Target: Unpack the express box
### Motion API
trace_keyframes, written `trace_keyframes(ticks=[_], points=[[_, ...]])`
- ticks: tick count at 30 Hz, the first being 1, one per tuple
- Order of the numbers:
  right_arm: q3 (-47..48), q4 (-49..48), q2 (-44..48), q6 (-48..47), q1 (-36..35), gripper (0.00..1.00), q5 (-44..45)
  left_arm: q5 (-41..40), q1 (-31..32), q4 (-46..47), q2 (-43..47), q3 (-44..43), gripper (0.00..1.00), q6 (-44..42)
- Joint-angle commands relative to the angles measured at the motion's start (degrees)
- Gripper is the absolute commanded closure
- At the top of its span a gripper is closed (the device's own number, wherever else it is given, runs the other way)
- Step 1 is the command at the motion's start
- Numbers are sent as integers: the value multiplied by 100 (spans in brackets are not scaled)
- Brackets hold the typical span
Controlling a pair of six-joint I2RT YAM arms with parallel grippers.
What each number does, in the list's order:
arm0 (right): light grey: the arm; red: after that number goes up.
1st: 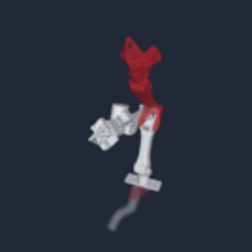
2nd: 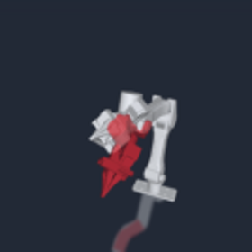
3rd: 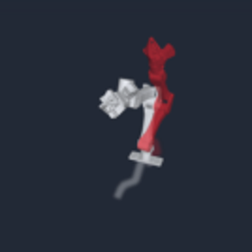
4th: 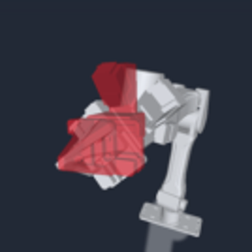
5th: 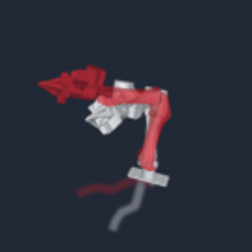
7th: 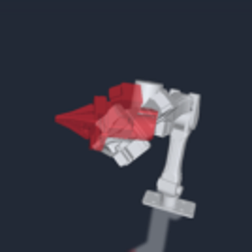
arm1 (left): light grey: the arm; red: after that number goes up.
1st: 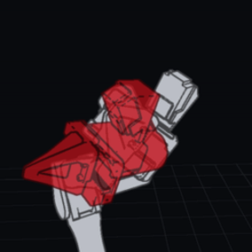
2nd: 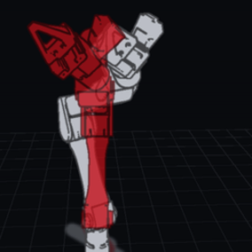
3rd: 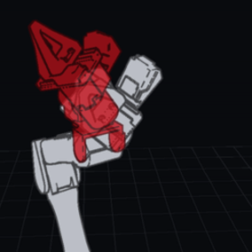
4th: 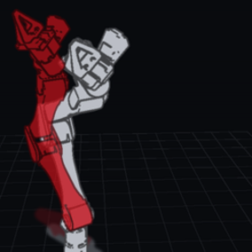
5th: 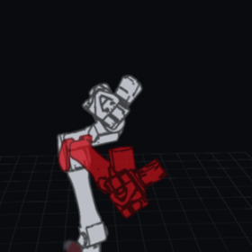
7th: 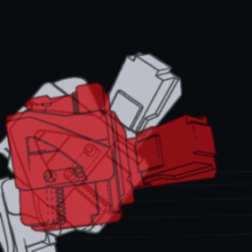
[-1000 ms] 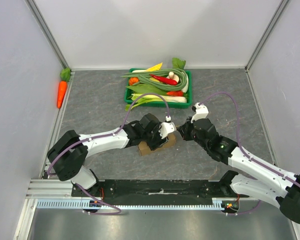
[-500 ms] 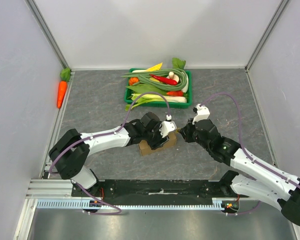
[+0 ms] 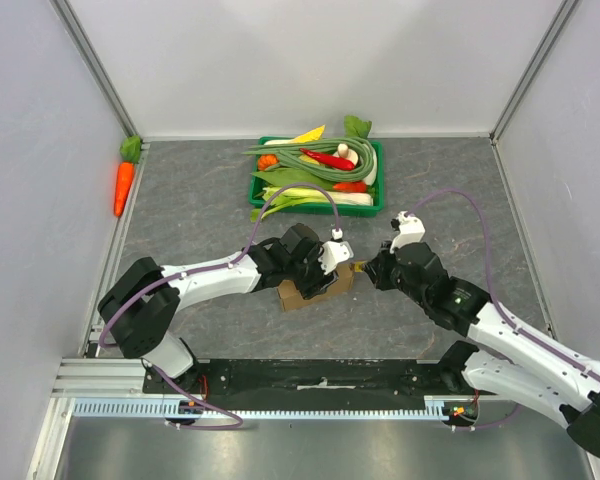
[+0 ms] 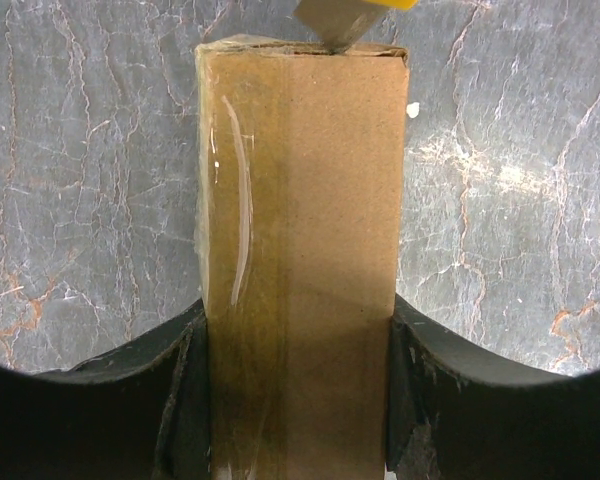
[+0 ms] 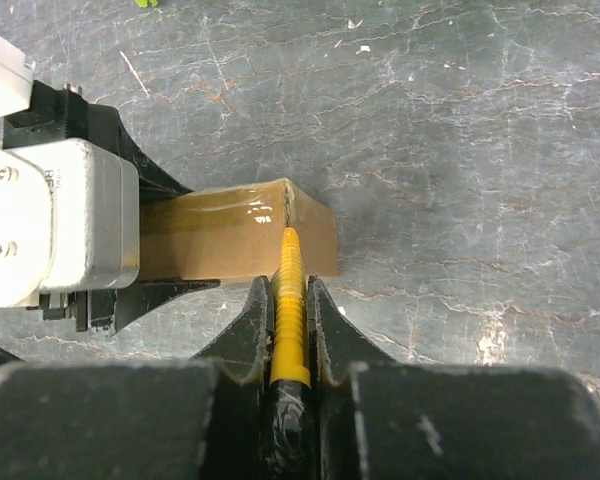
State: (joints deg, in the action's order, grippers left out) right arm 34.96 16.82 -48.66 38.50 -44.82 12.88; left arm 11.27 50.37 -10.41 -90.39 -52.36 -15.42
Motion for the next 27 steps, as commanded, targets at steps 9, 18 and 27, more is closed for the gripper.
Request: trace_keyframes(ticks=[9,18,27], points=[[222,147,666,342,-115,100,724,-1056,306,-286,-207,411,73,-321],[72,-170,445,413,-115,100,865,-1338,562,-119,-119,665,76,-409],[64,-468,314,395,-115,100,900,-1346,623,-75,-75,789,78,-418]])
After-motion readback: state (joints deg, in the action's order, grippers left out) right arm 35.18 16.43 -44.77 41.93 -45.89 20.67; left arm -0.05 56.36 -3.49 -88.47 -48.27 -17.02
